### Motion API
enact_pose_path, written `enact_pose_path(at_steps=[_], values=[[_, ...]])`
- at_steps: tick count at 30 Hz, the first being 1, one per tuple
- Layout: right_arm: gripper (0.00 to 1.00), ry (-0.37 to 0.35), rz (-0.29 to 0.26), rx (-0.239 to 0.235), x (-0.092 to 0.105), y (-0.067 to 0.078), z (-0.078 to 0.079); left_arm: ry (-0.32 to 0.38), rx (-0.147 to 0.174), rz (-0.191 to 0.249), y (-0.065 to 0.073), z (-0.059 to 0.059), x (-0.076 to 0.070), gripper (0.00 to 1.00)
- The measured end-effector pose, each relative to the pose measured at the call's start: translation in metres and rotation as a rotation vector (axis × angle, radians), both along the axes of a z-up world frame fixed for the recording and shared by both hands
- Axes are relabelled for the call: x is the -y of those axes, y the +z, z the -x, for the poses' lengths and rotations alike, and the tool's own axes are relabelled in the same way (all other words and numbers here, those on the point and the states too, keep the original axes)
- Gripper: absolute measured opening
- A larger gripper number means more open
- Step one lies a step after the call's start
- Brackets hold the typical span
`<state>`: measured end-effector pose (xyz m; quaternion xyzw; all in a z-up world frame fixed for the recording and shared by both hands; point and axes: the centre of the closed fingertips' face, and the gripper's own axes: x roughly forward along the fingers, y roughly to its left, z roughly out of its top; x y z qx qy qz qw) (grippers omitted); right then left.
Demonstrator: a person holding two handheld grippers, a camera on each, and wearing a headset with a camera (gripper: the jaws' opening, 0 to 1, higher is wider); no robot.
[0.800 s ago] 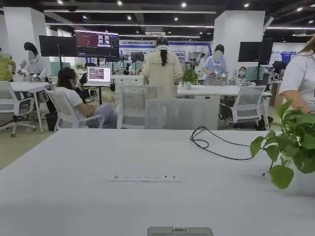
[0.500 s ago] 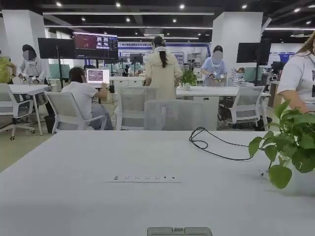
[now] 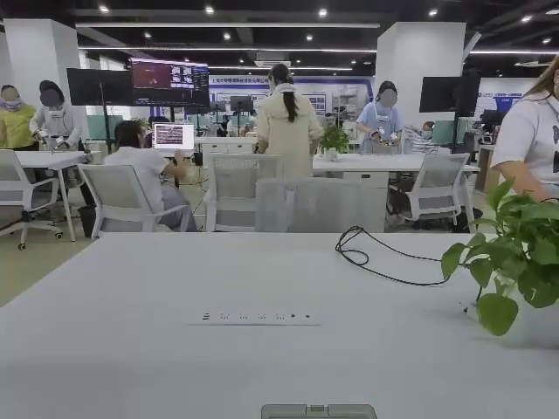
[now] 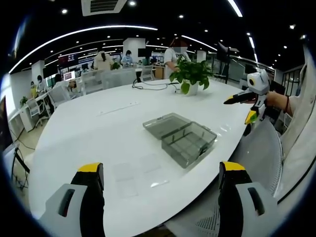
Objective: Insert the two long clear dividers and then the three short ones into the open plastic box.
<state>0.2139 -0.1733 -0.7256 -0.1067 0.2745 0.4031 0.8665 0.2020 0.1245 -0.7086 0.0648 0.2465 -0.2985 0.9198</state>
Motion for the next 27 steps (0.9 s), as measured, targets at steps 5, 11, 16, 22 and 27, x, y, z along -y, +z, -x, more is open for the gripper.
enact_pose_path(at_steps=[5,11,16,22,27], values=[[1.0,0.001,0.01,0.007,0.002,0.002,-0.001,-0.003,0.001,0.0,0.002,0.001,0.003,0.99],[1.0,0.002,0.005,0.01,0.002,0.003,-0.002,-0.005,0.002,-0.003,0.004,0.002,0.006,0.99],[1.0,0.0,0.005,0.013,0.001,0.004,-0.002,-0.007,0.001,0.0,0.006,0.004,0.009,0.99],[1.0,0.003,-0.001,0.015,0.0,0.005,-0.003,-0.011,-0.004,-0.001,0.006,0.005,0.011,0.99],[1.0,0.005,-0.002,0.013,-0.001,0.006,-0.005,-0.002,-0.009,-0.015,0.005,0.002,0.008,0.94]])
